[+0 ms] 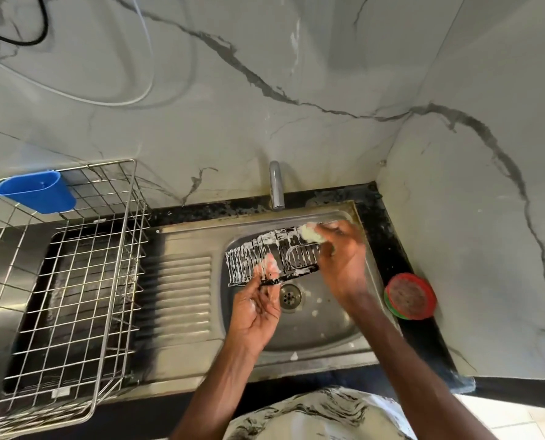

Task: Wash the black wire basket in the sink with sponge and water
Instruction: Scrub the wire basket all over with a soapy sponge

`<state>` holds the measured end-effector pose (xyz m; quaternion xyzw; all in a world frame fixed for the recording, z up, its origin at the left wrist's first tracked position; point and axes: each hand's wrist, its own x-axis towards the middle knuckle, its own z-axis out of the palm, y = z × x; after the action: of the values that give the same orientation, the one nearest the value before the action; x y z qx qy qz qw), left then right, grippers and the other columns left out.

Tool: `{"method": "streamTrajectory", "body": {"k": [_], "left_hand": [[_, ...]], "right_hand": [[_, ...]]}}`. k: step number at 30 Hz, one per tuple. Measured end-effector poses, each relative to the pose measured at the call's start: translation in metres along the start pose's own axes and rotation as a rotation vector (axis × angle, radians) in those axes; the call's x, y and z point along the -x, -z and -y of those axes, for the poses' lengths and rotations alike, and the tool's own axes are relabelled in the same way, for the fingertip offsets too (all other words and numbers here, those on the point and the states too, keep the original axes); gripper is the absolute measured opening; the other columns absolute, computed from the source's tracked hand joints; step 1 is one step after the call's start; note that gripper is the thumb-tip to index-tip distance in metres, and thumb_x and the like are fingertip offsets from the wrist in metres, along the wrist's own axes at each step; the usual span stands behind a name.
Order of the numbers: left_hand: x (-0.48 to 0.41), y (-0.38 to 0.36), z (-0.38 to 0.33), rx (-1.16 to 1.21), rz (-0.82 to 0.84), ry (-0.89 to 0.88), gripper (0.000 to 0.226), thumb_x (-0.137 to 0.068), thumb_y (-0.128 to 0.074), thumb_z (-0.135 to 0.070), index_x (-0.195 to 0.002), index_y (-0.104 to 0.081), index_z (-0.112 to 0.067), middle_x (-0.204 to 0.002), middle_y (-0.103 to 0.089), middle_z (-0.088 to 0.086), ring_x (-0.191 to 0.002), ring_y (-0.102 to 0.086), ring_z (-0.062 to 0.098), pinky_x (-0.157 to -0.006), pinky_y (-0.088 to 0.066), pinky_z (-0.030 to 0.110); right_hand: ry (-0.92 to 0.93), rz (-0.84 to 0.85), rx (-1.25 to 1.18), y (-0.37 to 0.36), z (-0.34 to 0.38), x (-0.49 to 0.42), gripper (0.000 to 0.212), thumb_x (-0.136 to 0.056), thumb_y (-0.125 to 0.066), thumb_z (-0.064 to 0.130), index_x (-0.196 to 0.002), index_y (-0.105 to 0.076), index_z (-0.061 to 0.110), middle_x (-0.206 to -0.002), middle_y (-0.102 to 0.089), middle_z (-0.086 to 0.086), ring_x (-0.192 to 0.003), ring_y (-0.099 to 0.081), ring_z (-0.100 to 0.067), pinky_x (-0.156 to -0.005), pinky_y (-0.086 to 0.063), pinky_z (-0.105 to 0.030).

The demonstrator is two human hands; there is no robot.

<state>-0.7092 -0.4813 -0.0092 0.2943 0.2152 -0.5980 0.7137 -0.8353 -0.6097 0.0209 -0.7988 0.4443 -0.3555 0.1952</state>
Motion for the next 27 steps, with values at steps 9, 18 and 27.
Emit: {"method": "streamTrajectory", "body": {"k": [9, 18, 27], "left_hand": [[-0.005, -0.001, 0.001, 0.032, 0.053, -0.013, 0.027, -0.087, -0.058, -0.011, -0.097, -0.08, 0.0, -0.08, -0.08, 0.008, -0.06, -0.075, 0.011, -0.054, -0.06, 0.02], [-0.009, 0.008, -0.003, 0.061, 0.022, -0.028, 0.031, -0.101, -0.051, -0.011, -0.098, -0.077, 0.004, -0.075, -0.078, 0.011, -0.056, -0.074, 0.014, -0.052, -0.06, 0.021], [-0.008, 0.007, -0.008, 0.092, 0.101, -0.056, 0.023, -0.085, -0.068, -0.01, -0.101, -0.079, 0.002, -0.085, -0.08, 0.012, -0.067, -0.078, 0.015, -0.057, -0.062, 0.023]], "right_hand": [[0.156, 0.061, -0.006, -0.008, 0.017, 0.013, 0.052, -0.074, -0.057, -0.021, -0.11, -0.077, 0.01, -0.095, -0.064, -0.009, -0.088, -0.058, -0.019, -0.067, -0.054, -0.021], [-0.057, -0.05, 0.046, 0.004, -0.017, 0.018, 0.059, -0.069, -0.055, -0.029, -0.112, -0.075, 0.006, -0.102, -0.068, -0.012, -0.086, -0.069, -0.021, -0.073, -0.044, 0.004], [0.273, 0.046, -0.013, -0.008, -0.006, 0.053, 0.043, -0.081, -0.056, -0.014, -0.111, -0.077, 0.009, -0.114, -0.07, -0.012, -0.103, -0.068, -0.026, -0.068, -0.063, -0.032]]}}
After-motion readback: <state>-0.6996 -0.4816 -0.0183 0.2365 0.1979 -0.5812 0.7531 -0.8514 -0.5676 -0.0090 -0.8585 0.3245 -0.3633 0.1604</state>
